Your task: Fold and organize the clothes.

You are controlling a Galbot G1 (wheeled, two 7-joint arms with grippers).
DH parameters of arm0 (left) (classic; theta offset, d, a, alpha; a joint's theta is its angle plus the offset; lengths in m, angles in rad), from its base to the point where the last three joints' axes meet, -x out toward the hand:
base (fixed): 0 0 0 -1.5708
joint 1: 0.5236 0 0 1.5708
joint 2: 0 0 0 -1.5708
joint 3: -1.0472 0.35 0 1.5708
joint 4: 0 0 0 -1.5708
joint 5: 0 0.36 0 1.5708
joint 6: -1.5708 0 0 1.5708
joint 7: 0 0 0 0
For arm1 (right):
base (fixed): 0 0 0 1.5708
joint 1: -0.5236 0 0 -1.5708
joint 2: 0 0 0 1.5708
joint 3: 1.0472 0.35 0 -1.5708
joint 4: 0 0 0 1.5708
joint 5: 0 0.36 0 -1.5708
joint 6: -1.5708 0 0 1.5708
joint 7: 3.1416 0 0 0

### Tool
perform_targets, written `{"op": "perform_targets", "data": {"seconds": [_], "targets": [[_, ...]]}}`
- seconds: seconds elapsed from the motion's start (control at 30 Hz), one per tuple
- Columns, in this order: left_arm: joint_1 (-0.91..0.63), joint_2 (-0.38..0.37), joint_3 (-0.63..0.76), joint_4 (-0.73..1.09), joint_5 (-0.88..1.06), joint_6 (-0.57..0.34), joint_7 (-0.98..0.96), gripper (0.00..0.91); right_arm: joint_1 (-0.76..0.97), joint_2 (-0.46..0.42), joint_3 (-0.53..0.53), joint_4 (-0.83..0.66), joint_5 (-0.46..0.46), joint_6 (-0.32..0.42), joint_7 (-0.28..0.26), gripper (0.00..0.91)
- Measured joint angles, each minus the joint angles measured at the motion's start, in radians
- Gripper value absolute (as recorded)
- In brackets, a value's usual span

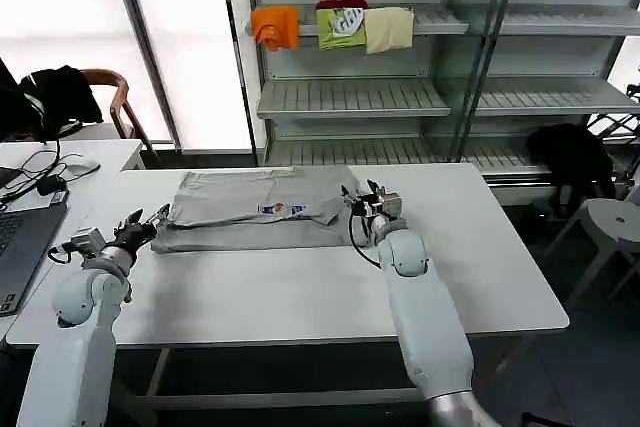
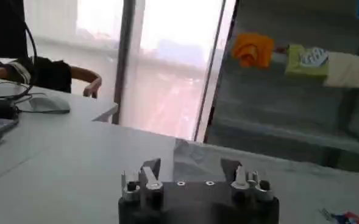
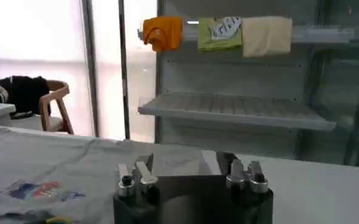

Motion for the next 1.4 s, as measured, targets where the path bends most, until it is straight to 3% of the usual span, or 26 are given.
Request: {"op": "perform_targets", "data": {"seconds": [0.27, 0.6, 0.63, 0.67, 0.7, 0.77, 0.8, 0.83, 0.87, 0.97, 1.0, 1.4], "targets": [[0.056, 0.009, 0.007, -0.027, 0.041, 0.021, 0.003, 0.907, -0.119, -0.001, 0.005, 0.125, 0.007, -0.065, 0.007, 0.907], [0.065, 0.012, 0.022, -0.017, 0.073, 0.025, 0.008, 0.907, -0.175, -0.038, 0.013, 0.168, 0.005, -0.097, 0.018, 0.887], [0.064, 0.012, 0.023, -0.013, 0.076, 0.026, 0.008, 0.907, -0.18, -0.039, 0.012, 0.168, 0.003, -0.098, 0.016, 0.756], [0.063, 0.012, 0.023, -0.011, 0.079, 0.026, 0.008, 0.907, -0.184, -0.041, 0.011, 0.169, 0.003, -0.1, 0.015, 0.695], [0.062, 0.012, 0.024, -0.008, 0.083, 0.026, 0.008, 0.907, -0.187, -0.041, 0.011, 0.169, 0.0, -0.1, 0.014, 0.534], [0.06, 0.012, 0.027, -0.001, 0.091, 0.026, 0.008, 0.907, -0.193, -0.042, 0.01, 0.169, -0.005, -0.1, 0.011, 0.312], [0.06, 0.012, 0.028, 0.003, 0.095, 0.025, 0.009, 0.907, -0.194, -0.042, 0.01, 0.169, -0.006, -0.1, 0.01, 0.111], [0.059, 0.012, 0.031, 0.007, 0.1, 0.025, 0.009, 0.766, -0.195, -0.042, 0.01, 0.167, -0.008, -0.1, 0.008, 0.0], [0.059, 0.011, 0.032, 0.01, 0.104, 0.025, 0.009, 0.383, -0.196, -0.042, 0.009, 0.166, -0.01, -0.1, 0.007, 0.0], [0.059, 0.011, 0.036, 0.022, 0.114, 0.026, 0.011, 0.161, -0.198, -0.046, 0.007, 0.164, -0.013, -0.1, 0.0, 0.0], [0.059, 0.011, 0.036, 0.026, 0.117, 0.026, 0.012, 0.03, -0.198, -0.046, 0.006, 0.164, -0.013, -0.1, -0.001, 0.0], [0.053, 0.011, 0.04, 0.051, 0.123, 0.026, 0.027, 0.01, -0.202, -0.055, 0.004, 0.162, -0.017, -0.096, -0.019, 0.0]]}}
